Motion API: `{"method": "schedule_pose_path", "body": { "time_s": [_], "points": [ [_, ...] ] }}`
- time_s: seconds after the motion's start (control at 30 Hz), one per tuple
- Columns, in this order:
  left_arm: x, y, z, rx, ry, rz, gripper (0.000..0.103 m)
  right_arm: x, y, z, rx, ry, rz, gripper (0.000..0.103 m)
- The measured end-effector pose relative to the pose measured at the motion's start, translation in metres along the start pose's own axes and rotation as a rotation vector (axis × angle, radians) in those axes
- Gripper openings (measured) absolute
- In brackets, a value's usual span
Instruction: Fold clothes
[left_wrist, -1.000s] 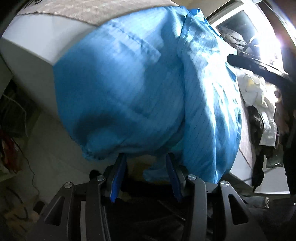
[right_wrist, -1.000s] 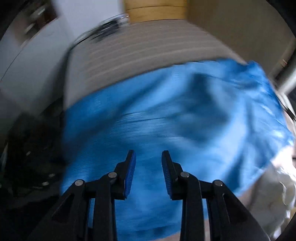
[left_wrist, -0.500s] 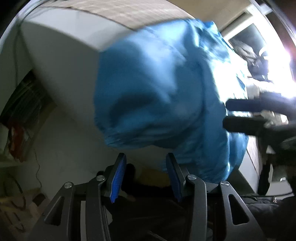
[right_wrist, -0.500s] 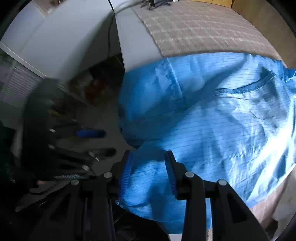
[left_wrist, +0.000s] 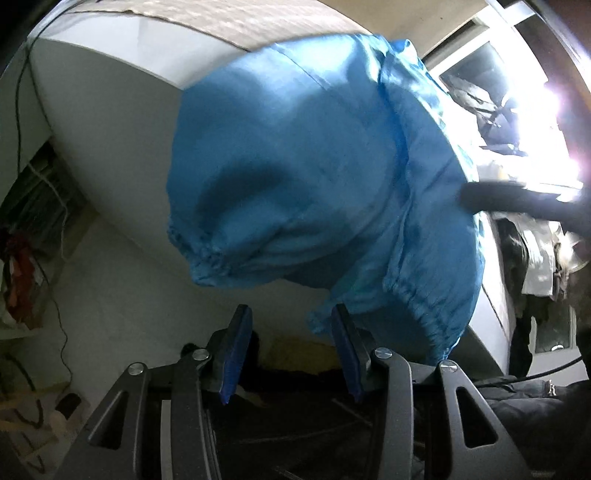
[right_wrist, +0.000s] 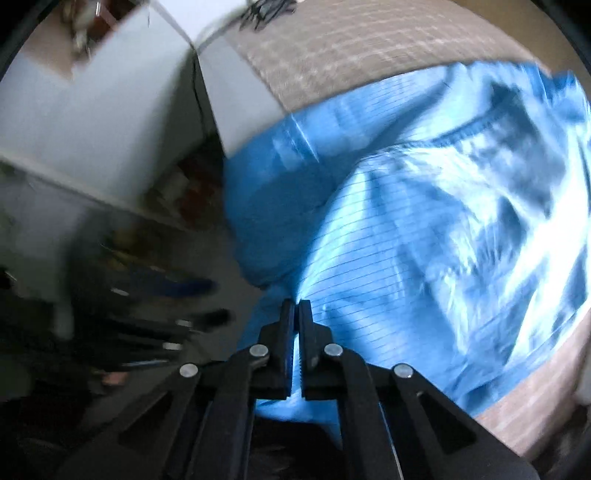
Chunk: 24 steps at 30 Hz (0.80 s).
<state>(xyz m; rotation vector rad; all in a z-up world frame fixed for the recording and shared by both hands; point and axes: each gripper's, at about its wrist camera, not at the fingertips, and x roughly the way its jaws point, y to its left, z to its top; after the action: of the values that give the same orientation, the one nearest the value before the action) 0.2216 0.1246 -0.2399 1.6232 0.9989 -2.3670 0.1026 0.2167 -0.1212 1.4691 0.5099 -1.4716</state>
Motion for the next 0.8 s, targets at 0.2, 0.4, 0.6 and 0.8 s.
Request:
{"method": "schedule_pose_path", "body": {
  "time_s": [0.2, 0.4, 0.6, 0.8],
  "points": [
    [0.007, -0.022, 0.009, 0.057, 0.008, -0.056, 0.043, -0.036, -0.023, -0.010, 0.133, -0.052, 0.198, 0.002],
    [0.002, -0.062, 0.030, 0.132, -0.031, -0.138, 0.043, -0.063, -0.034, -0.016, 0.173, -0.074, 0.306, 0.002],
    [-0.034, -0.063, 0.029, 0.148, -0.100, -0.107, 0.043, -0.031, -0.005, -0.003, 0.046, -0.024, 0.232, 0.011],
    [-0.044, -0.030, 0.020, 0.102, -0.071, 0.039, 0.043, -0.049, -0.046, -0.003, 0.112, -0.164, 0.072, 0.031]
  ]
}}
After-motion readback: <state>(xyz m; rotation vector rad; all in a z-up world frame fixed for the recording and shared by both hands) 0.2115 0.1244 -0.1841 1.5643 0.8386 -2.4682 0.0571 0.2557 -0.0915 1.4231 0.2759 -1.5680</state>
